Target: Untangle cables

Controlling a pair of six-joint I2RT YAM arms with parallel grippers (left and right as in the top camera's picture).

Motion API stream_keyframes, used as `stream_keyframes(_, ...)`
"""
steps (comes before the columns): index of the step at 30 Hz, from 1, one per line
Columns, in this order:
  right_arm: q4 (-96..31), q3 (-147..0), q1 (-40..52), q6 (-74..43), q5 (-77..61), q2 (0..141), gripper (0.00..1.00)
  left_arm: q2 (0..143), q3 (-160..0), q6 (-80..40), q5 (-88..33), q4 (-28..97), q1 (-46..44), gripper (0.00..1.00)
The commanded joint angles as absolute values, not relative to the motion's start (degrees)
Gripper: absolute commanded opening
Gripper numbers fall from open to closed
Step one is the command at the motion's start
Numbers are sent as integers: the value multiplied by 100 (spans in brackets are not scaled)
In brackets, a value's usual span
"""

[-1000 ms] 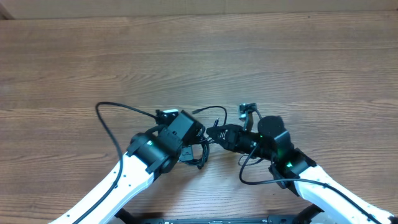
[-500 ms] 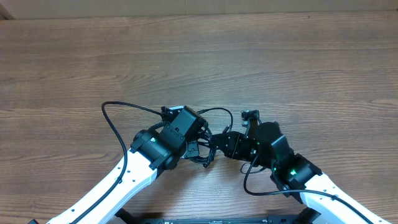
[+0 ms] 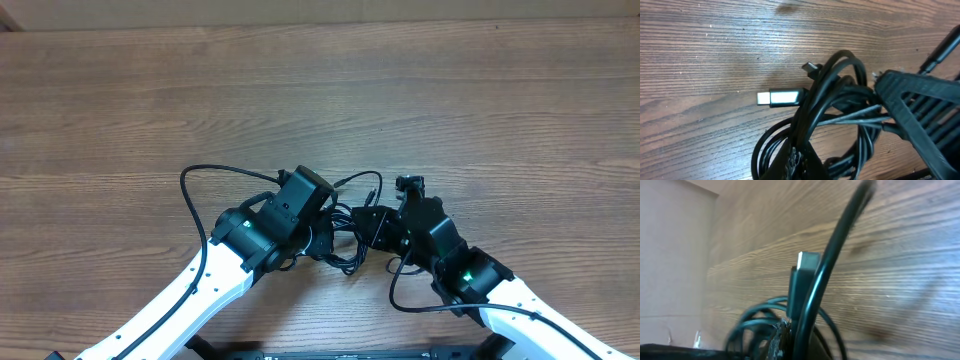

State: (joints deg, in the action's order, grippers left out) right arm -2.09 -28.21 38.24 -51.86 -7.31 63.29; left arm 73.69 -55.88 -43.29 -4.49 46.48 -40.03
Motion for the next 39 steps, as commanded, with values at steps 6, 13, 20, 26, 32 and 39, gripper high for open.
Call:
stream_keyframes(6, -246, -3382, 3896, -5070, -1702, 6344, 4, 7378, -5642, -5022, -19, 4567, -3972, 4)
stream_keyframes(13, -1125, -3382, 3946, -5137, -1673, 6370, 4, 7378, -5642, -5356, 40, 4491, -3898, 4)
stream_keyframes(20, -1076, -3382, 4091, -5137, -1529, 6724, 4, 7378, -5642, -5424, -519, 4053, -3892, 4)
stream_keyframes(26, -701, -3382, 4091, -5135, -1400, 7159, 4, 7378, -5642, -4805, -1330, 3673, -3903, 4)
stream_keyframes(32, -204, -3382, 4091, -5135, -1400, 7273, 4, 7378, -5642, -4320, -1798, 3531, -3903, 4)
stream_keyframes(39, -390, -3382, 4086, -5085, -1402, 7273, 24, 7378, -5642, -4327, -1645, 3533, -3846, 4)
